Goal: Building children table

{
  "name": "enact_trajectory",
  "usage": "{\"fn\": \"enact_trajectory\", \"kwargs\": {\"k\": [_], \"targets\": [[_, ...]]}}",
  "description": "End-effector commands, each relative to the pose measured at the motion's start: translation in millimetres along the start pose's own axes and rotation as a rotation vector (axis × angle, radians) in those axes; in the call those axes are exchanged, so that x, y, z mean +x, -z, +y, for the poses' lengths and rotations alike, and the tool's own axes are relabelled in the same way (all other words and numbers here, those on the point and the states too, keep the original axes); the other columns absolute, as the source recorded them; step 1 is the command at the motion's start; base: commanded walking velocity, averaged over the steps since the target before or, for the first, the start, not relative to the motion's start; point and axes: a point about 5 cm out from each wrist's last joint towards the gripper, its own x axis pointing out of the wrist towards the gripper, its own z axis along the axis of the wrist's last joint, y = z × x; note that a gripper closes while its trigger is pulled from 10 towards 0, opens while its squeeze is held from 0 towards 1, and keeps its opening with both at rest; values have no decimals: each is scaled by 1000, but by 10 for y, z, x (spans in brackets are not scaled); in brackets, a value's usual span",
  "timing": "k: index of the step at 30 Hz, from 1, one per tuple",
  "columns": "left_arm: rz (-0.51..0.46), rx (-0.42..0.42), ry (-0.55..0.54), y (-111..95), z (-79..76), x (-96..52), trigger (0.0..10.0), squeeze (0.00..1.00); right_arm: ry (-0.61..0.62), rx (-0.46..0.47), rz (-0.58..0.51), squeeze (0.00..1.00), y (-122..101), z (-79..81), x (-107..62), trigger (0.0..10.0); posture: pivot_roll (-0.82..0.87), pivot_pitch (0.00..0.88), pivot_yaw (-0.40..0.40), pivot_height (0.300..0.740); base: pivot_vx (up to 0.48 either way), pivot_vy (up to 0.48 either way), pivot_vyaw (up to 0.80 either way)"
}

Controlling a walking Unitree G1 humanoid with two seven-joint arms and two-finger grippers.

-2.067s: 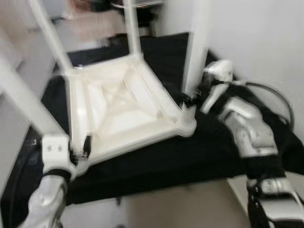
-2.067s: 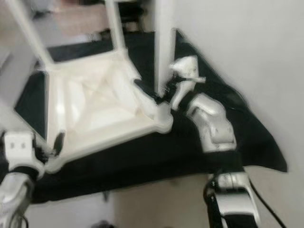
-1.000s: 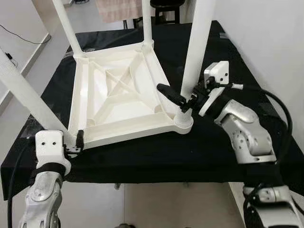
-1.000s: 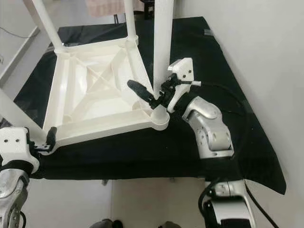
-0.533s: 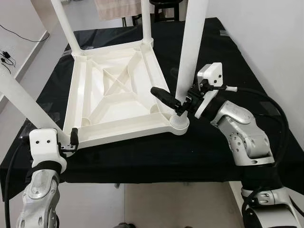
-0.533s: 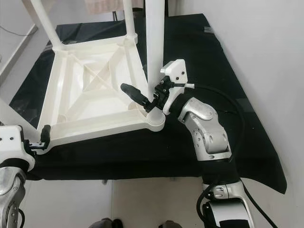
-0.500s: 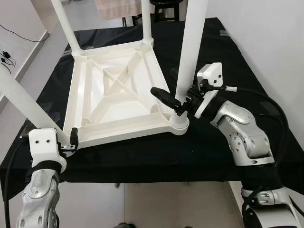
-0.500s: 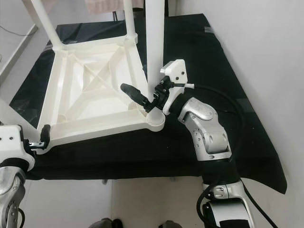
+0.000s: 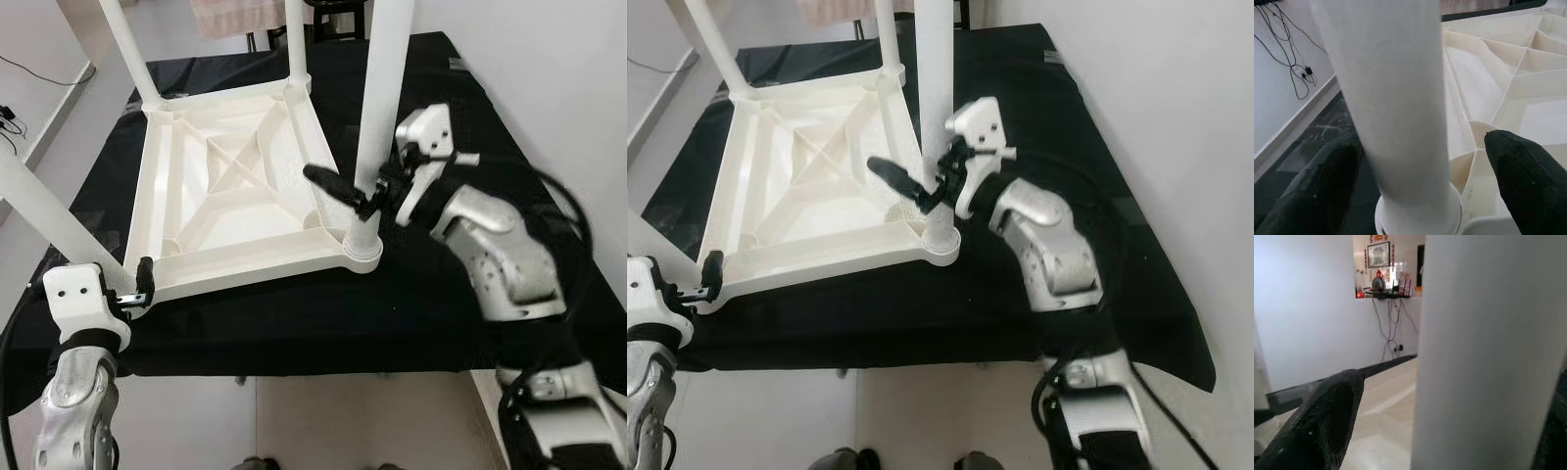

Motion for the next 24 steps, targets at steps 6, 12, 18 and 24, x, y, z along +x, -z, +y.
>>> {"fn": "enact_trajectory", "kwargs": {"k": [6, 12, 18, 24], "targets": [[1, -9, -3, 54, 27, 35, 10000, 0, 1, 6, -7, 0, -176, -7, 12, 10000, 44, 140, 5, 740, 0, 0, 0], [-20, -17, 6, 63, 7, 109, 10000, 0, 65, -21, 25, 0, -305, -174, 1, 10000, 38, 128, -2, 740, 0, 0, 0], [-40, -16, 13, 55, -3, 207, 10000, 0, 165, -45, 46, 0, -498, -475, -13, 10000, 36, 122, -6, 740, 0, 0, 0], [-50, -5, 8, 55, 18, 272, 10000, 0, 158, -51, 45, 0, -591, -506, -6, 10000, 35, 125, -9, 740, 0, 0, 0]]}}
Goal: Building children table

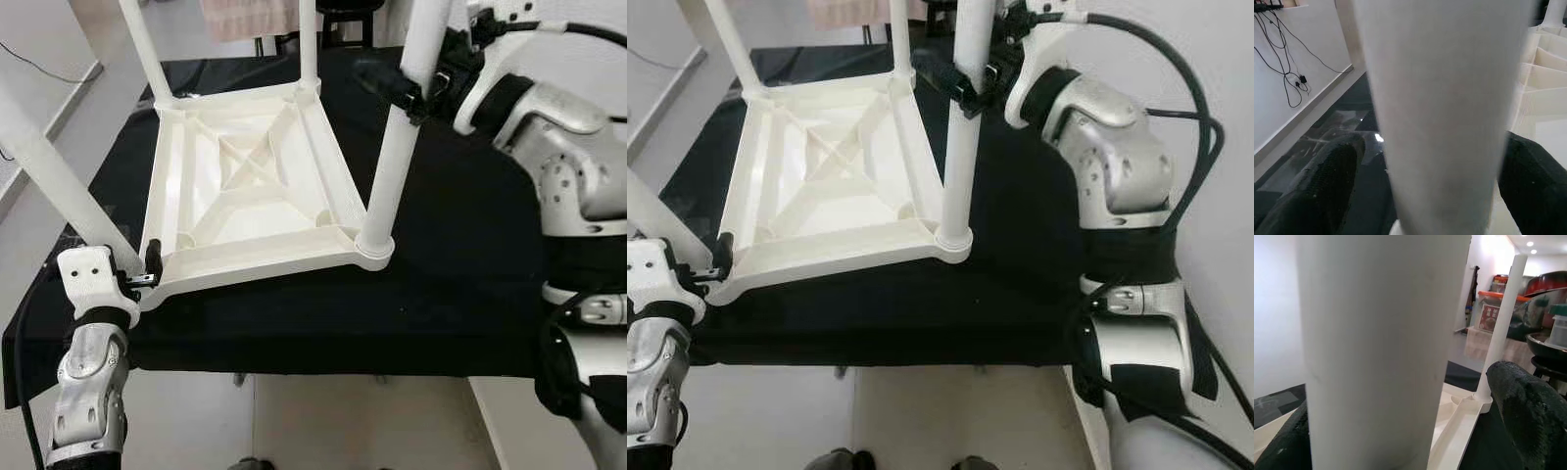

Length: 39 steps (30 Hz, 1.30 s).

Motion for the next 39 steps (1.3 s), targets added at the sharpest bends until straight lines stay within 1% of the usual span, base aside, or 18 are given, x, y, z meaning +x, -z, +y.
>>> {"fn": "enact_trajectory", "kwargs": {"k": [1, 5, 6, 7, 10, 11, 14, 24, 29, 30, 31, 32, 33, 34, 35, 36, 37, 39], "targets": [[0, 9, -17, 25, 69, 10, 10000, 0, -9, -3, -2, 0, -66, 3, 20, 10000, 35, 129, -10, 740, 0, 0, 0], [1, 14, -19, 64, 78, 42, 10000, 0, -15, 26, 17, 0, -67, -5, 28, 10000, 33, 132, -10, 740, 0, 0, 0], [2, 14, -21, 73, 81, 48, 9922, 0, -12, 36, 23, 0, -63, -15, 28, 9765, 32, 133, -11, 740, 0, 0, 0], [3, 12, -23, 79, 84, 52, 4745, 0, -8, 46, 28, 0, -61, -25, 26, 5412, 28, 133, -11, 740, 0, 0, 0], [1, 8, -26, 84, 87, 56, 4745, 0, -7, 53, 31, 0, -62, -36, 27, 5412, 28, 133, -11, 740, 0, 0, 0], [0, 1, -30, 90, 90, 61, 0, 0, -4, 60, 33, 0, -65, -50, 22, 0, 27, 133, -11, 740, 0, 0, 0], [-5, -13, -37, 105, 95, 76, 0, 0, 11, 81, 40, 0, -72, -92, 3, 0, 26, 133, -12, 740, 0, 0, 0], [-11, -18, -42, 130, 111, 86, 0, 0, 44, 115, 54, 0, -89, -143, -56, 0, 23, 134, -9, 740, 0, 0, 0], [-25, -21, -49, 89, 127, 103, 0, 0, 61, 131, 63, 0, -71, -159, -72, 0, 25, 134, -8, 740, 0, 0, 0], [-74, -11, -41, -48, 129, 151, 0, 0, 94, 160, 68, 0, -31, -193, -75, 0, 28, 133, -8, 740, 0, 0, 0], [-97, -3, -35, -114, 130, 173, 0, 0, 110, 174, 71, 0, -10, -208, -76, 0, 28, 133, -8, 740, 0, 0, 0], [-97, -3, -35, -114, 130, 173, 0, 0, 110, 174, 71, 0, -10, -208, -76, 0, 28, 133, -8, 740, 0, 0, 0], [-112, 1, -32, -155, 130, 185, 0, 0, 120, 183, 73, 0, 3, -217, -76, 0, 28, 133, -8, 740, 0, 0, 0], [-150, 10, -24, -286, 137, 227, 0, 0, 159, 207, 79, 0, 49, -252, -79, 0, 28, 133, -8, 740, 0, 0, 0], [-178, 16, -19, -374, 142, 255, 0, 0, 186, 225, 85, 0, 81, -275, -82, 0, 28, 133, -8, 740, 0, 0, 0], [-231, 26, -3, -562, 145, 309, 0, 0, 240, 263, 96, 0, 156, -318, -95, 0, 42, 131, -8, 740, 0, 0, 0], [-267, 33, 9, -689, 146, 340, 0, 0, 276, 289, 106, 0, 209, -346, -105, 0, 42, 131, -8, 740, 0, 0, 0], [-267, 33, 9, -689, 146, 340, 0, 0, 276, 289, 106, 0, 209, -346, -105, 0, 42, 131, -8, 740, 0, 0, 0]]}}
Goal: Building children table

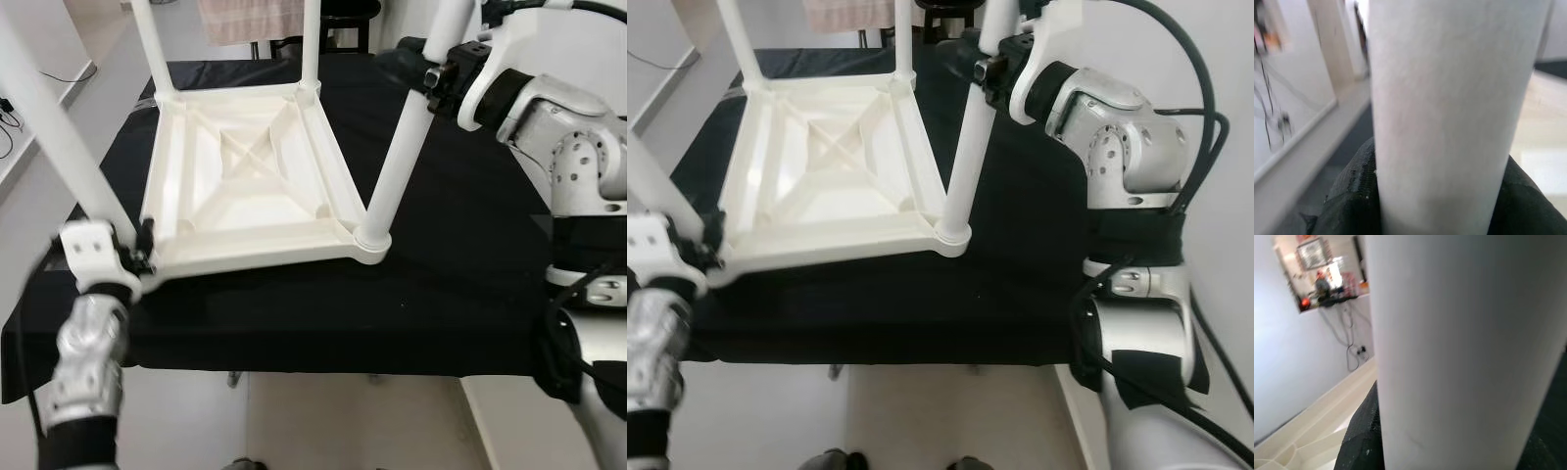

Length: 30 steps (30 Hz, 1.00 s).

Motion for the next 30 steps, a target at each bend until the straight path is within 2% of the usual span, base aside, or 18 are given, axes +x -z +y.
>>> {"fn": "enact_trajectory", "kwargs": {"k": [1, 2, 3, 4, 5, 6, 7, 8, 10, 11, 13, 14, 15, 18, 19, 21, 26, 30], "targets": [[-133, 19, -46, -371, 184, 87, 0, 0, 179, 39, 51, 0, 155, -237, -75, 0, 50, 129, -5, 740, 0, 0, 0], [-133, 19, -46, -371, 184, 87, 0, 0, 179, 39, 51, 0, 155, -237, -75, 0, 50, 129, -5, 740, 0, 0, 0], [-200, 27, -6, -638, 186, 203, 0, 0, 258, 97, 63, 0, 271, -315, -90, 0, 59, 127, -1, 740, 0, 0, 0], [-292, 23, 40, -1018, 193, 352, 3176, 0, 375, 188, 75, 0, 449, -403, -116, 0, 64, 123, 5, 740, 0, 0, 0], [-416, 28, 105, -1524, 185, 507, 4353, 0, 480, 300, 119, 0, 752, -414, -135, 0, 70, 123, 12, 740, 0, 0, 0], [-416, 28, 105, -1524, 185, 507, 4353, 0, 480, 300, 119, 0, 752, -414, -135, 0, 70, 123, 12, 740, 0, 0, 0], [-496, 33, 142, -1859, 192, 564, 4353, 0, 546, 373, 154, 0, 959, -398, -154, 0, 72, 123, 14, 740, 0, 0, 0], [-584, 41, 188, -2236, 169, 628, 6078, 0, 566, 456, 220, 0, 1256, -274, -148, 0, 81, 125, 19, 740, 0, 0, 0], [-584, 41, 188, -2236, 169, 628, 6078, 0, 566, 456, 220, 0, 1256, -274, -148, 0, 81, 125, 19, 740, 0, 0, 0], [-668, 49, 237, -2616, 110, 673, 9294, 0, 569, 535, 319, 0, 1622, -76, -141, 0, 90, 123, 25, 740, 0, 0, 0], [-807, 54, 356, -3265, -120, 679, 10000, 0, 596, 648, 510, 0, 2272, 296, -170, 0, 103, 122, 28, 740, 0, 0, 0], [-807, 54, 356, -3265, -120, 679, 10000, 0, 596, 648, 510, 0, 2272, 296, -170, 0, 103, 122, 28, 740, 0, 0, 0], [-846, 38, 412, -3462, -229, 660, 10000, 212, 604, 638, 548, 0, 2425, 381, -180, 10000, 126, 118, 38, 740, 0, 0, 0], [-865, 26, 445, -3557, -291, 646, 10000, 212, 606, 621, 559, 0, 2488, 412, -182, 10000, 128, 119, 40, 740, 0, 0, 0], [-863, 14, 488, -3615, -370, 652, 10000, 1000, 646, 629, 557, 1000, 2523, 363, -193, 10000, 133, 117, 45, 740, 0, 0, 0], [-842, -9, 576, -3672, -552, 688, 10000, 1000, 764, 661, 562, 1000, 2596, 203, -271, 10000, 127, 119, 62, 740, 0, 0, 0], [-819, -12, 633, -3702, -667, 718, 10000, 1000, 843, 679, 557, 1000, 2584, 93, -327, 10000, 122, 118, 62, 740, 0, 0, 0], [-809, -20, 700, -3728, -795, 727, 10000, 1000, 939, 674, 562, 1000, 2597, -77, -506, 10000, 116, 122, 75, 740, 0, 0, 0]]}}
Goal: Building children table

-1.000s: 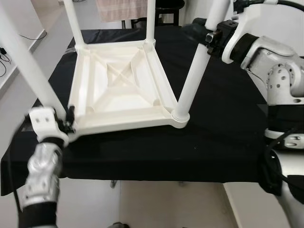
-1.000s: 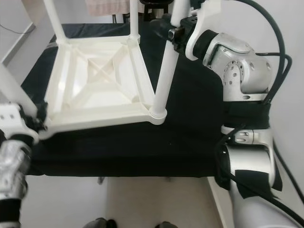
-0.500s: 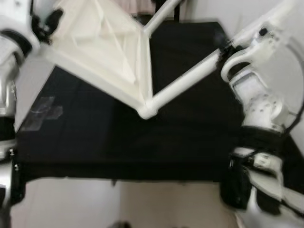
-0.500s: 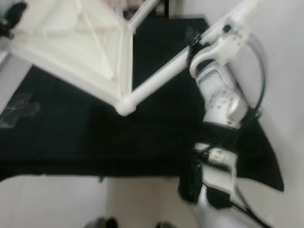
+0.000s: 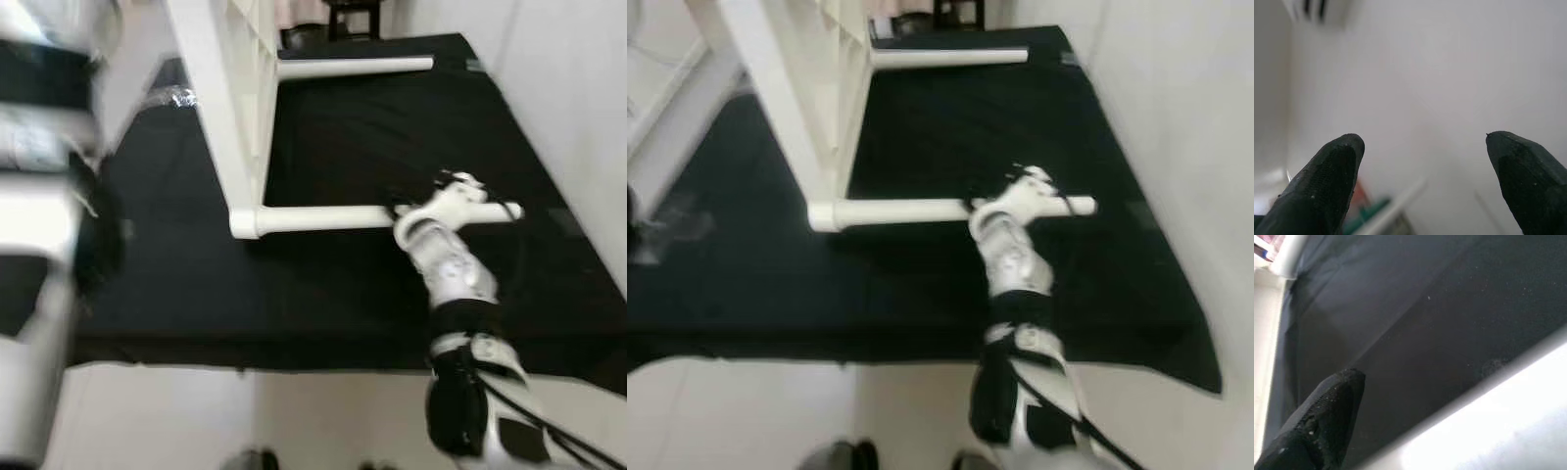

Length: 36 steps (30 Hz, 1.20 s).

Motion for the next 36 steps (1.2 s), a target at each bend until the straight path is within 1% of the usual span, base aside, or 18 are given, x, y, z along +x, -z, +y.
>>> {"fn": "enact_trajectory", "kwargs": {"k": [1, 4, 5, 6, 13, 17, 18, 19, 20, 21, 23, 25, 26, 27, 28, 29, 31, 36], "targets": [[21, -29, 17, 84, 1, -20, 10000, 1000, 216, 3, 197, 1000, 450, -509, -4, 10000, 112, 122, 79, 740, 0, 0, 0], [29, -43, 44, 106, -25, 12, 10000, 941, 241, 30, 192, 1000, 451, -613, -45, 10000, 107, 123, 82, 740, 0, 0, 0], [40, -57, 72, 141, -54, 25, 10000, 0, 241, 62, 188, 1000, 466, -673, -119, 10000, 101, 122, 82, 740, 0, 0, 0], [59, -90, 120, 207, -92, 25, 10000, 0, 163, 134, 199, 1000, 546, -658, -290, 10000, 87, 125, 89, 740, 0, 0, 0], [81, -129, 164, 291, -121, -18, 10000, 0, 44, 213, 167, 1000, 590, -623, -603, 10000, 62, 133, 93, 740, 0, 0, 0], [109, -191, 198, 430, -139, -114, 10000, 0, -215, 362, 106, 1000, 589, -631, -1102, 10000, 36, 144, 97, 740, 0, 0, 0], [115, -199, 205, 454, -142, -131, 10000, 0, -256, 380, 102, 851, 585, -644, -1195, 10000, 31, 144, 98, 740, 0, 0, 0], [121, -215, 221, 484, -156, -152, 10000, 0, -281, 398, 94, 157, 577, -698, -1294, 10000, 29, 145, 99, 740, 0, 0, 0], [121, -215, 221, 484, -156, -152, 10000, 0, -281, 398, 94, 157, 577, -698, -1294, 10000, 29, 145, 99, 740, 0, 0, 0], [127, -229, 240, 508, -172, -172, 10000, 0, -307, 415, 85, 47, 565, -739, -1378, 10000, 23, 148, 99, 740, 0, 0, 0], [128, -249, 270, 527, -193, -197, 10000, 0, -345, 414, 74, 0, 543, -769, -1474, 10000, 21, 149, 100, 740, 0, 0, 0], [87, -304, 340, 475, -228, -253, 10000, 0, -472, 352, 54, 0, 464, -738, -1605, 10000, 11, 152, 105, 740, 0, 0, 0], [87, -304, 340, 475, -228, -253, 10000, 0, -472, 352, 54, 0, 464, -738, -1605, 10000, 11, 152, 105, 740, 0, 0, 0], [-5, -351, 412, 284, -241, -316, 10000, 0, -634, 235, 31, 0, 343, -563, -1678, 10000, 3, 155, 110, 740, 0, 0, 0], [-46, -365, 439, 179, -240, -348, 10000, 0, -701, 111, 17, 0, 282, -454, -1702, 10000, 5, 155, 109, 740, 0, 0, 0], [-46, -365, 439, 179, -240, -348, 10000, 0, -701, 111, 17, 0, 282, -454, -1702, 10000, 5, 155, 109, 740, 0, 0, 0], [-86, -395, 481, 32, -233, -436, 10000, 0, -796, -90, -7, 0, 201, -275, -1670, 10000, 13, 154, 110, 740, 0, 0, 0], [-59, -458, 533, -1, -228, -627, 10000, 0, -830, -176, -94, 0, -2, -103, -1509, 10000, 38, 144, 99, 740, 0, 0, 0]]}}
